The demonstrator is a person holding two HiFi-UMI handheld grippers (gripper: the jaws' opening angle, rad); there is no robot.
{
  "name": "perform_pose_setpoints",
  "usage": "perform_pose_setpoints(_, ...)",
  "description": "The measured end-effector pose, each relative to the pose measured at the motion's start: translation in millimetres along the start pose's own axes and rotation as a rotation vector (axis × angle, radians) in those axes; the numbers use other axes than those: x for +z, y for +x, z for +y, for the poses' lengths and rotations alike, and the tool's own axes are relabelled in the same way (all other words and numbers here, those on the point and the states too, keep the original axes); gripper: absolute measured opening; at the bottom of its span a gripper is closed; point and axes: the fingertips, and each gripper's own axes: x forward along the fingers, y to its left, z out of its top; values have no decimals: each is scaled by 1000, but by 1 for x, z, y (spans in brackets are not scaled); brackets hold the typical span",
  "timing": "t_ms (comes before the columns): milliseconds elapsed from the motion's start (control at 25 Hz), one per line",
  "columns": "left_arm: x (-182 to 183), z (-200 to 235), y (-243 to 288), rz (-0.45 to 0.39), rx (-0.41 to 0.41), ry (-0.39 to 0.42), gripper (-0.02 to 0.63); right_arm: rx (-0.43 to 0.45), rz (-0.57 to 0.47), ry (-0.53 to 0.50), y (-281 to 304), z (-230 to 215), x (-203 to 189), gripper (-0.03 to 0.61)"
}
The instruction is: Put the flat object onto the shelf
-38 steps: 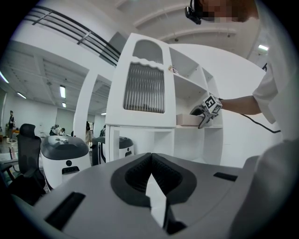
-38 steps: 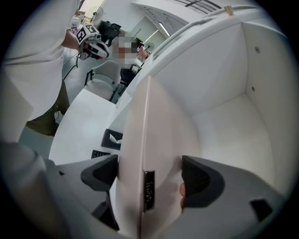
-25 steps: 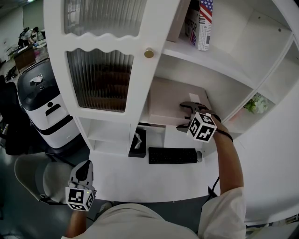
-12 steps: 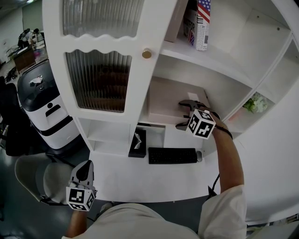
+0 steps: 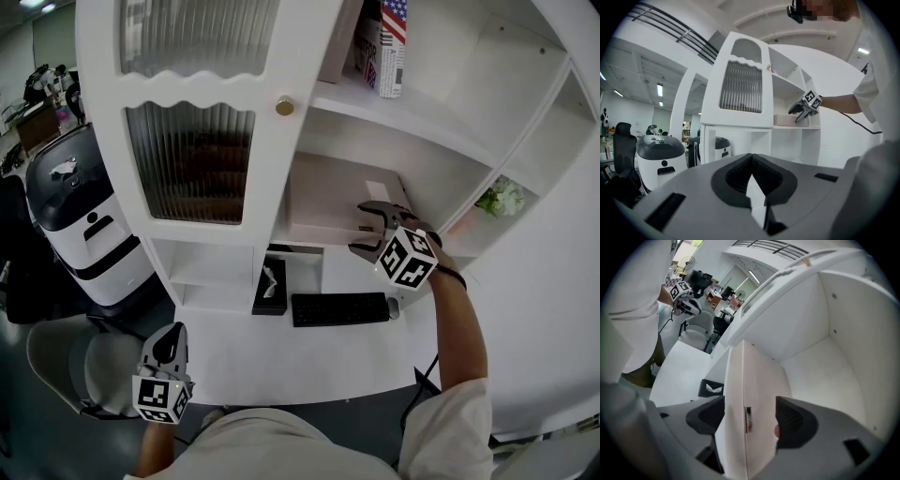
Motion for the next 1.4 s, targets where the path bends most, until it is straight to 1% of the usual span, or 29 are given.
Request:
perform_pose_setpoints(80,2,-2,2,-6,-15,1,2,-59,-3,0,-10,-1,2,314)
perform_pose_setpoints(160,4,-4,4,-10,-30,0,2,-111,-23,29,-21,-1,5,293)
perform_pose_setpoints(240,5,-7,6,-13,-45,-2,2,-161,-49,68,-33,0,8,256)
perform_pose_setpoints(480,5,-12,11,-15,-87,4,2,-301,-129,182,-68,11,20,201)
perform_pose_setpoints(680,8,-16,14,-16,-115,9,2,-423,-203,311,-95,17,27,138)
perform_pose_setpoints(1000,11,-19,16,-19,-142,19,2,-552,-280,465,-124,36,26,69)
perform_pose_setpoints(1240,13,-20,16,-20,-153,27,2,-594,-315,563,-133,50,21,55)
perform_pose_setpoints(1400,13,-21,15,-17,-157,29,2,-639,-363,653,-148,57,18,37)
